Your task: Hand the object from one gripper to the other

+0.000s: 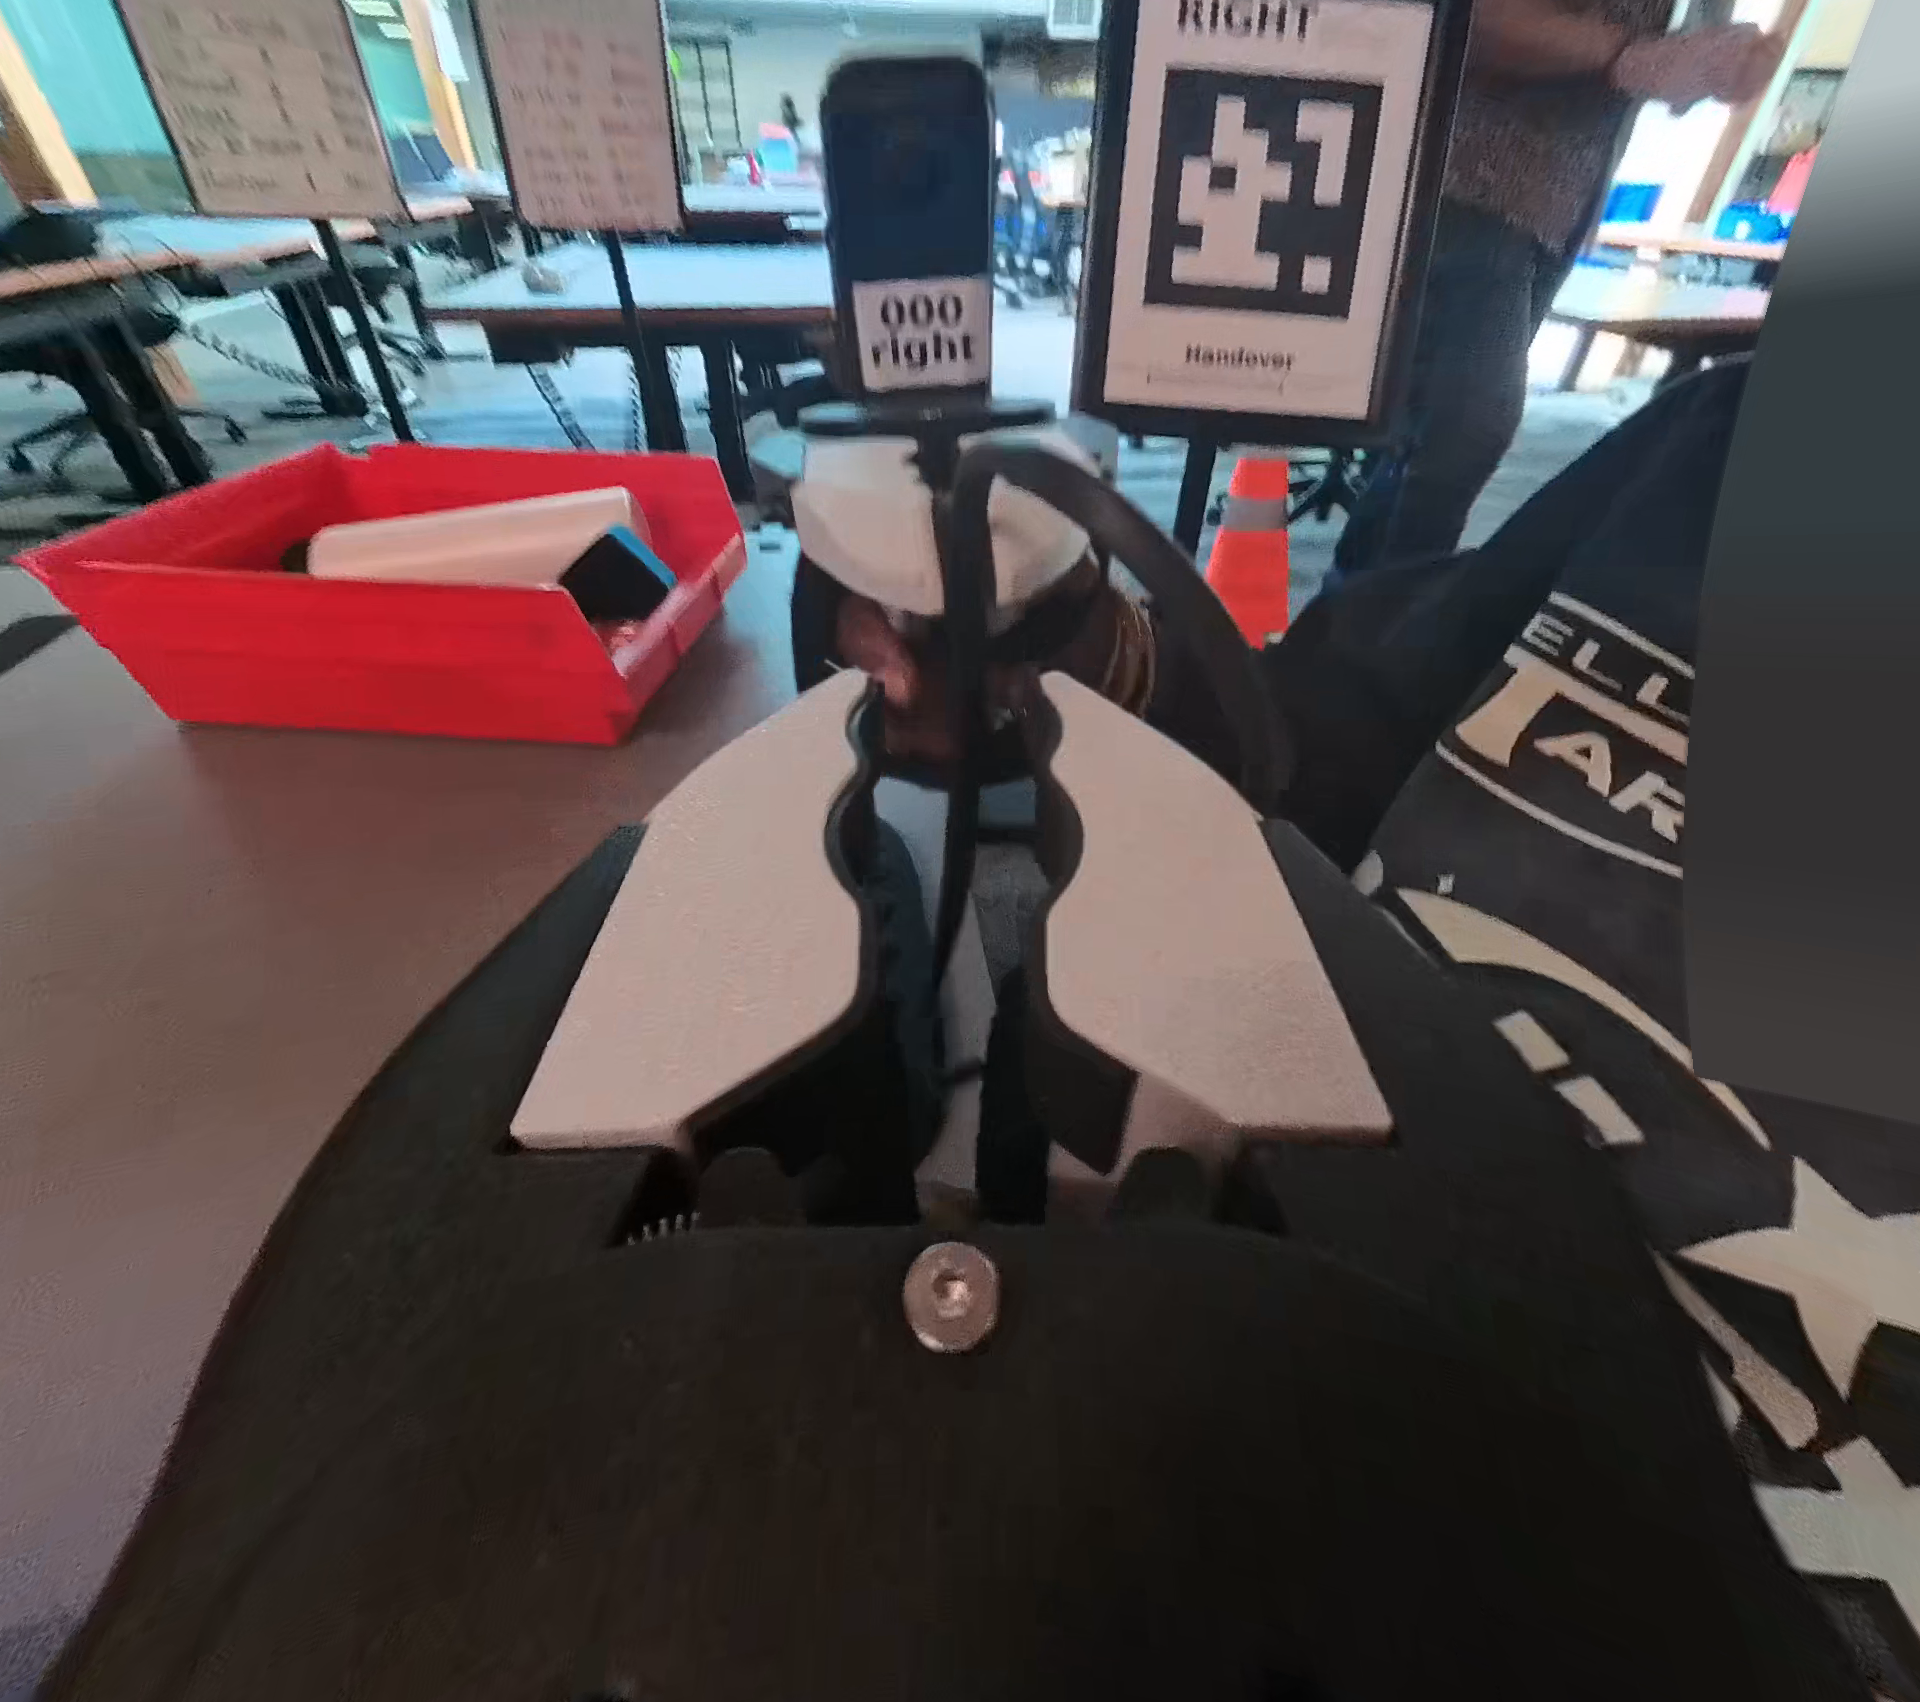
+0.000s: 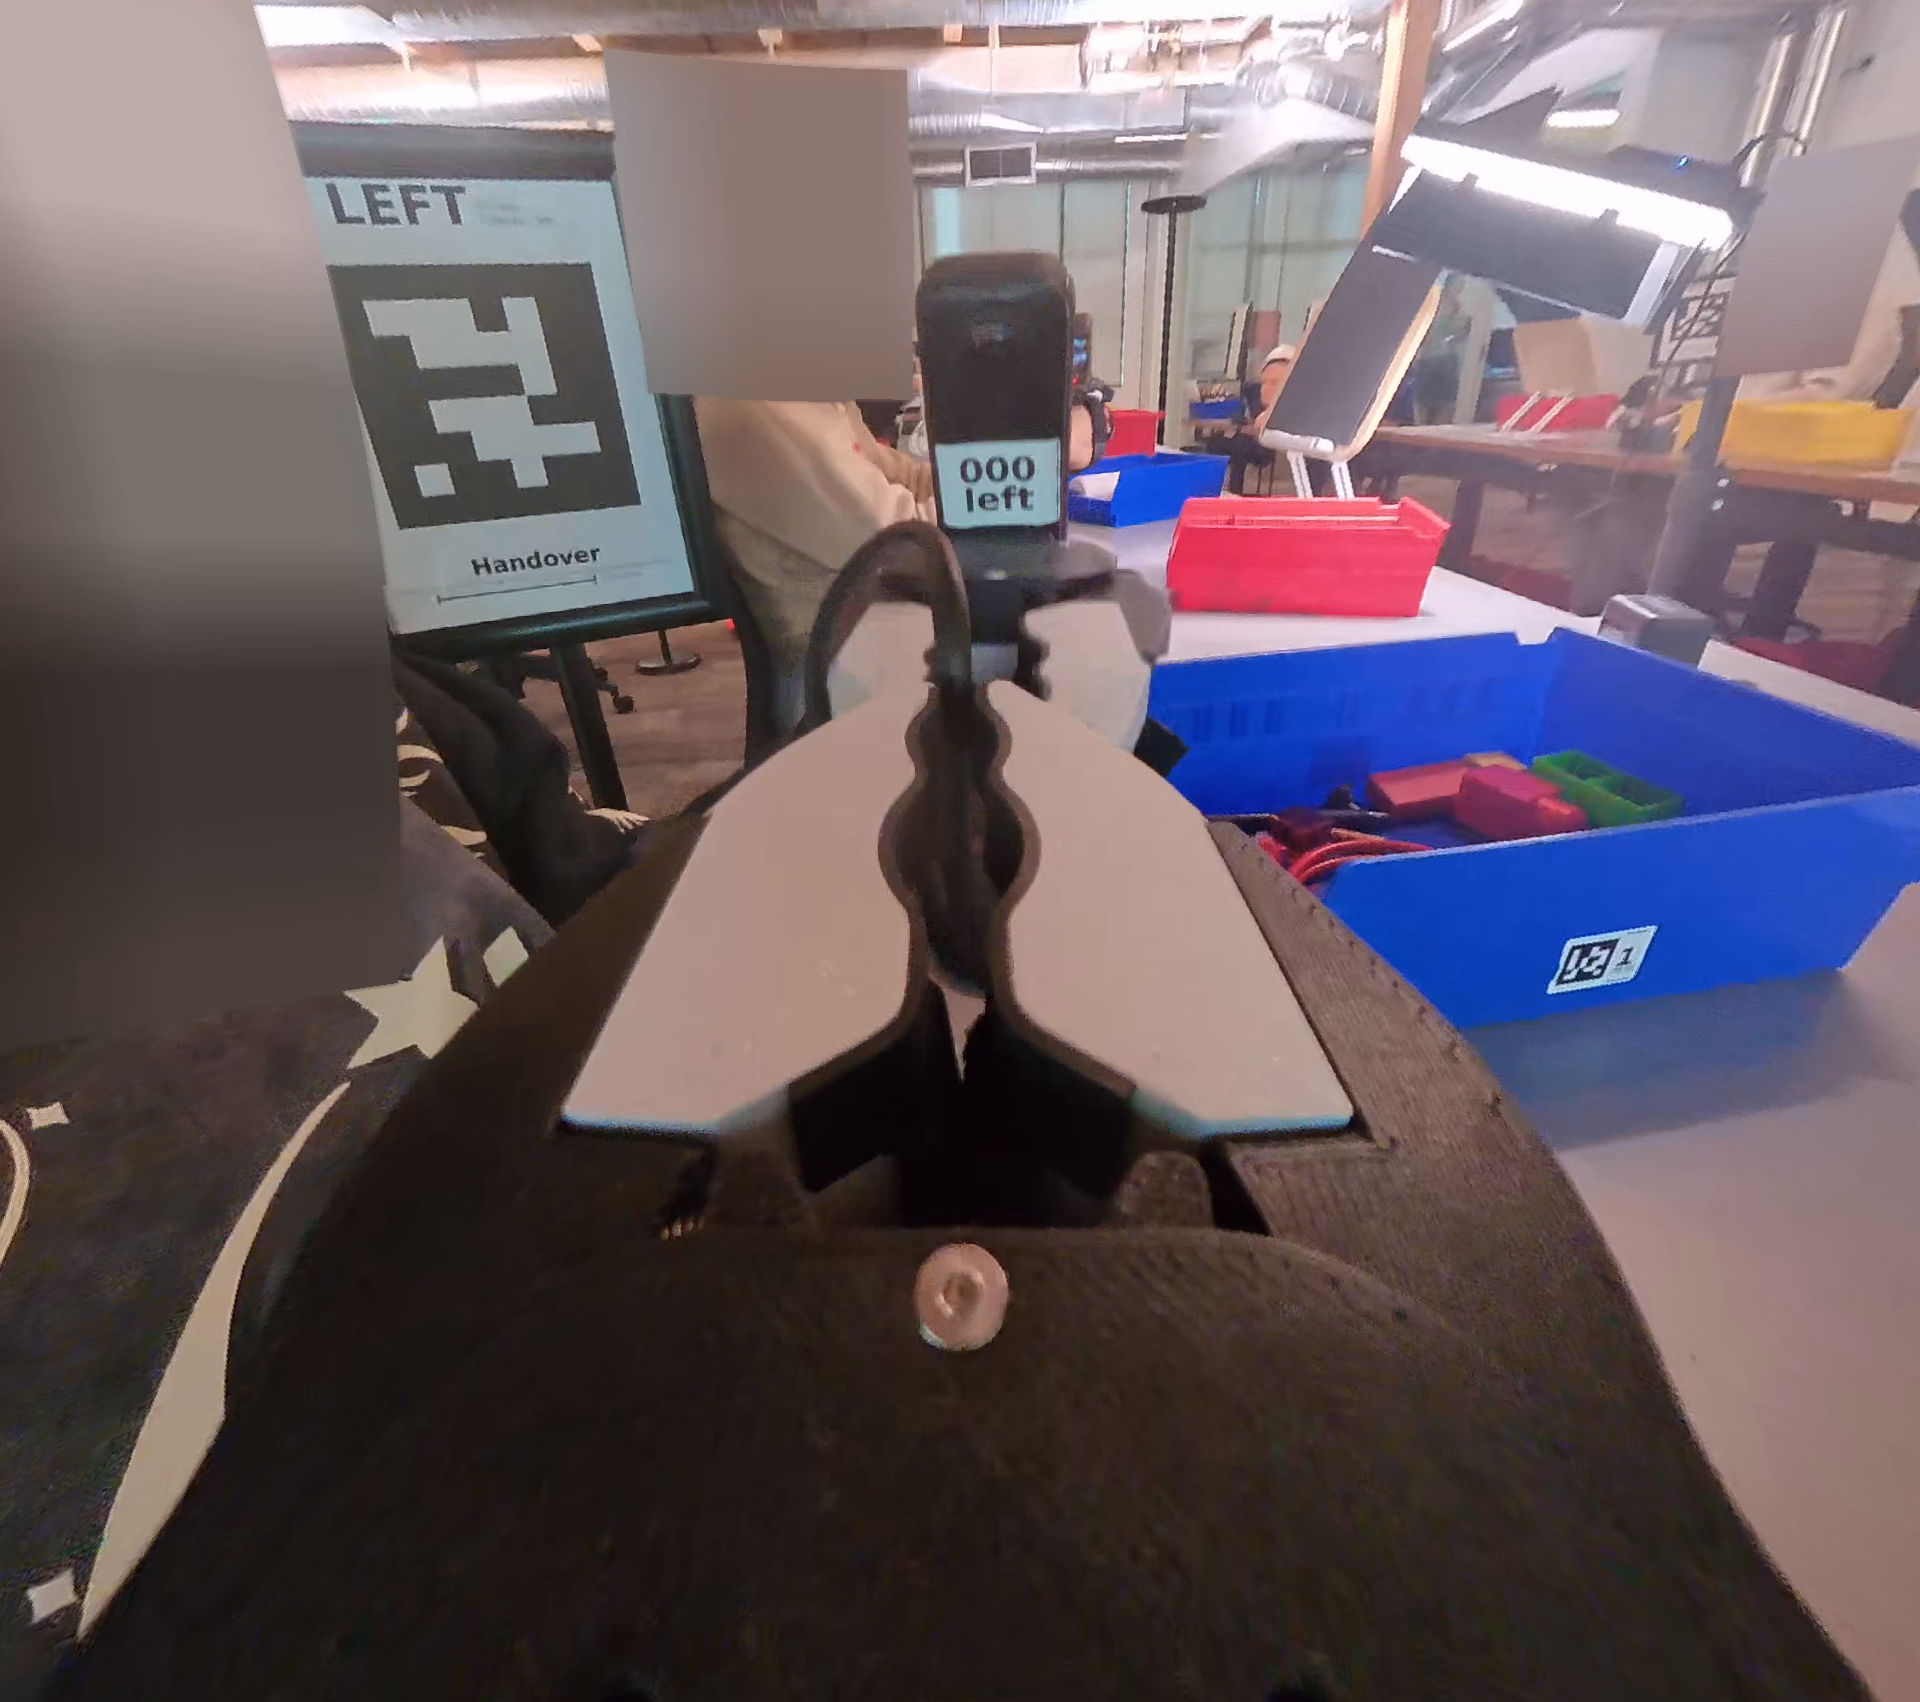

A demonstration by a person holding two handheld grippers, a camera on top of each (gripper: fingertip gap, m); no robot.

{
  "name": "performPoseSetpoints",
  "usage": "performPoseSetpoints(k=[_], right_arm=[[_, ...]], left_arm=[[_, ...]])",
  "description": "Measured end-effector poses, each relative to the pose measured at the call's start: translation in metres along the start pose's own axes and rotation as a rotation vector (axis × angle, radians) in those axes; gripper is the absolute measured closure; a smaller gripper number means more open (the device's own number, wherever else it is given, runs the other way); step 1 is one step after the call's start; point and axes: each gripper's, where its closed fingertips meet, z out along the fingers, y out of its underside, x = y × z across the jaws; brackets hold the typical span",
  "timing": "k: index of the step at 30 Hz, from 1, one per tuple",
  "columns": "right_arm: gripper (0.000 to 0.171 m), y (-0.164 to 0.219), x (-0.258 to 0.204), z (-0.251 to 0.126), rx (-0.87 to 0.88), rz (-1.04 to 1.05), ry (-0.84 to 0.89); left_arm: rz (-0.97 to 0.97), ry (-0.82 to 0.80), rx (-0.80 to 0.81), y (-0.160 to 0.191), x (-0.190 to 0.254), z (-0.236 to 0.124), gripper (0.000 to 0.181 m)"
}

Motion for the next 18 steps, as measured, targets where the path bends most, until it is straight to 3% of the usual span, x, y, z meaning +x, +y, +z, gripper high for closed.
performPoseSetpoints(k=[6,11,15,17,18], right_arm=[[0.166,-0.009,-0.002,-0.001,0.048,-0.003,0.009],[0.141,-0.01,0.006,-0.006,0.077,0.027,0.021],[0.138,0.017,0.01,0.003,-0.049,0.043,0.012],[0.145,0.028,0.011,0.011,-0.089,0.022,0.016],[0.16,0.03,0.008,0.013,-0.092,0.009,0.003]], left_arm=[[0.044,-0.011,-0.044,0.007,0.002,0.011,0.176],[0.047,-0.056,0.1,-0.018,-0.003,-0.003,0.175],[0.043,-0.07,0.202,-0.035,-0.002,-0.012,0.176],[0.041,-0.059,0.213,-0.037,0.001,-0.012,0.175],[0.042,-0.059,0.208,-0.036,0.001,-0.011,0.175]])
